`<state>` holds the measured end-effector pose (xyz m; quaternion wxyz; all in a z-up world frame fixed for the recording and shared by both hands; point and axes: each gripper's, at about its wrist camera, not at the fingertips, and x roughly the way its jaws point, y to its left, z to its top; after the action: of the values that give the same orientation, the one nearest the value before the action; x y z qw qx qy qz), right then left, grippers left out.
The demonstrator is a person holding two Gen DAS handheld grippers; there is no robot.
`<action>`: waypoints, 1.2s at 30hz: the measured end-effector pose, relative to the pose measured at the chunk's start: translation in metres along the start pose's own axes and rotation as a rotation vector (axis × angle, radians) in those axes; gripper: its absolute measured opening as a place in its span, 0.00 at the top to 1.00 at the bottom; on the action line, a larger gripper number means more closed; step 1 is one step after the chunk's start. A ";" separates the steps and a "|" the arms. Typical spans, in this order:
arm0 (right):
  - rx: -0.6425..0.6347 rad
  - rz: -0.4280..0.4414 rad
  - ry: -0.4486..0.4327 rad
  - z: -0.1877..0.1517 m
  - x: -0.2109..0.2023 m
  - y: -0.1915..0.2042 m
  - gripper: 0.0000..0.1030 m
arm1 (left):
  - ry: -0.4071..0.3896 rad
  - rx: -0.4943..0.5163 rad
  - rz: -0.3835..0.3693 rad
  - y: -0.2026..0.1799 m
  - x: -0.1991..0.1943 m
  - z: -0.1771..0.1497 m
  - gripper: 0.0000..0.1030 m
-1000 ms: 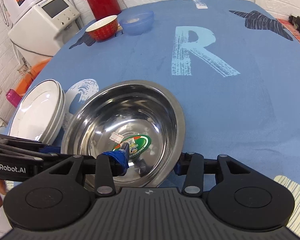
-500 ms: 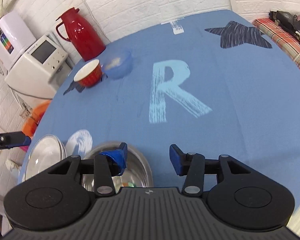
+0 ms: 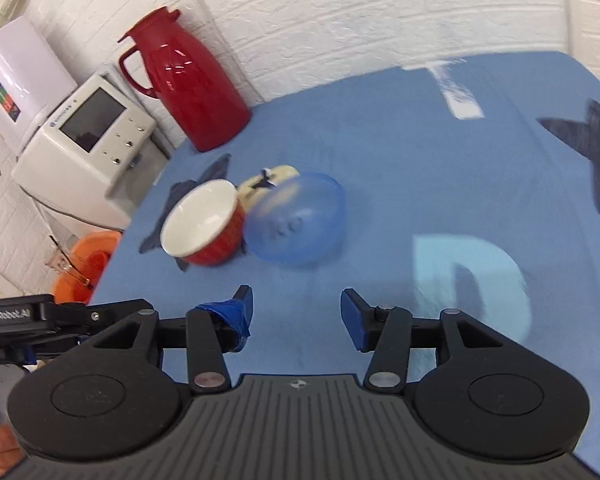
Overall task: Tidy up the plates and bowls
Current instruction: 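Reach the left gripper to the red-and-white bowl and grasp its rim, then carry the red-and-white bowl into the steel bowl and open the left gripper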
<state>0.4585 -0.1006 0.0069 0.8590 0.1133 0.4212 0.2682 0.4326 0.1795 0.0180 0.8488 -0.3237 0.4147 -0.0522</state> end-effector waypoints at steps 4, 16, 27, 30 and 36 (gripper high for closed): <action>-0.115 0.001 -0.026 0.039 0.036 0.030 0.67 | -0.086 0.015 0.098 0.023 -0.006 0.040 0.44; -0.460 -0.092 0.141 0.075 0.169 0.097 0.65 | -0.038 -0.005 0.210 0.068 0.060 0.095 0.44; -0.357 -0.020 0.197 0.061 0.183 0.101 0.76 | -0.010 0.004 0.164 0.078 0.072 0.095 0.90; -0.287 0.023 0.221 0.056 0.175 0.103 0.75 | -0.017 0.014 0.182 0.079 0.062 0.091 0.91; -0.240 0.038 0.271 0.027 0.145 0.118 0.70 | -0.013 0.019 0.148 0.075 0.024 0.076 0.92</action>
<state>0.5093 0.0784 -0.0225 0.7966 -0.0191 0.4957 0.3456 0.4909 0.2679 -0.0086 0.8561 -0.2844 0.4315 0.0086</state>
